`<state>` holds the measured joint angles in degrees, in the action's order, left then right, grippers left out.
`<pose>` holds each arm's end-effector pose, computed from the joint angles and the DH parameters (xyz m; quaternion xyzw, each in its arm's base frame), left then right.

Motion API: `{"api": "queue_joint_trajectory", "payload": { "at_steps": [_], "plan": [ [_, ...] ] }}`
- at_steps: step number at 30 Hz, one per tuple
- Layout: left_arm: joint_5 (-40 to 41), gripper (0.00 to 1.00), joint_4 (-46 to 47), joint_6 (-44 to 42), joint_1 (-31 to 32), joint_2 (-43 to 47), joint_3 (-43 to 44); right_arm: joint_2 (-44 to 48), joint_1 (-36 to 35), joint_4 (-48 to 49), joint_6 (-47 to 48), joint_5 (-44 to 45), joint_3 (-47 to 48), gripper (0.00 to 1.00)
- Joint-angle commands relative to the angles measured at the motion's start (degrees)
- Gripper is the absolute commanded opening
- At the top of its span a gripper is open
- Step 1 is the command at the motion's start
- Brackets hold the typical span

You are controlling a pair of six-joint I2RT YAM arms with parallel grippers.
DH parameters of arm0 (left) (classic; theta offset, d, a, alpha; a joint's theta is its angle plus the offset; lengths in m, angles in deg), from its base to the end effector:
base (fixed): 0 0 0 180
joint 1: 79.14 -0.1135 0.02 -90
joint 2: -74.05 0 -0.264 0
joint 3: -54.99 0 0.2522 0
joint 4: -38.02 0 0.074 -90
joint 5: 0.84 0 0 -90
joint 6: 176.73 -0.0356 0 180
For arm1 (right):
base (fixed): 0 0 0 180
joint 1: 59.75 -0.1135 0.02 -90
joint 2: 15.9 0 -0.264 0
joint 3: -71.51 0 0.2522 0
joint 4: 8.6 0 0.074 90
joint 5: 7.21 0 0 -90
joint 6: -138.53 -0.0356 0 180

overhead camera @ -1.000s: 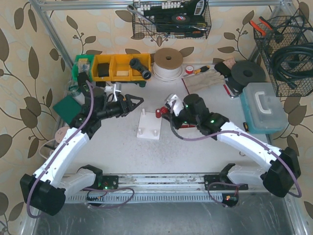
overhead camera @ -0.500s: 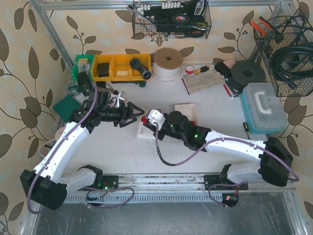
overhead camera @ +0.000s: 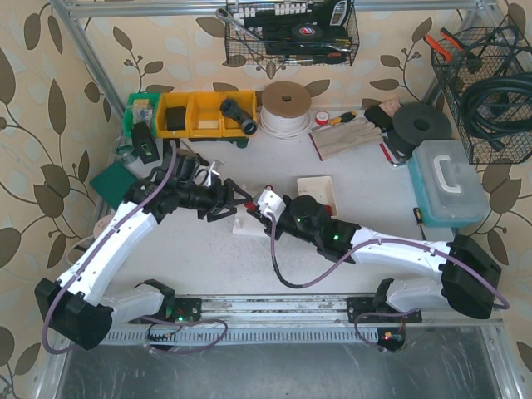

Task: Install the large spring

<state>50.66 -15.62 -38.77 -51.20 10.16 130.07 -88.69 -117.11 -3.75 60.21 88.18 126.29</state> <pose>0.1896 -0.1256 0.3308 -0.0193 0.8739 -0.4720 0.1146 0.1583 0.2410 0.2628 -0.4194 0.6614 0.2070 0.5864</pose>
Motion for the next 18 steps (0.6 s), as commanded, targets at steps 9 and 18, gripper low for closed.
{"api": "queue_joint_trajectory", "payload": {
  "at_steps": [9, 18],
  "plan": [
    [6.4, 0.68, -13.6, -10.1, 2.1, -5.4, 12.1, -1.0, -0.1, 3.6, 0.4, -1.1, 0.8, 0.0],
    [11.7, 0.66, -27.3, -20.2, 3.1, -13.1, 23.0, -1.9, -0.1, 3.2, 0.3, -1.4, 1.3, 0.0]
  ]
}}
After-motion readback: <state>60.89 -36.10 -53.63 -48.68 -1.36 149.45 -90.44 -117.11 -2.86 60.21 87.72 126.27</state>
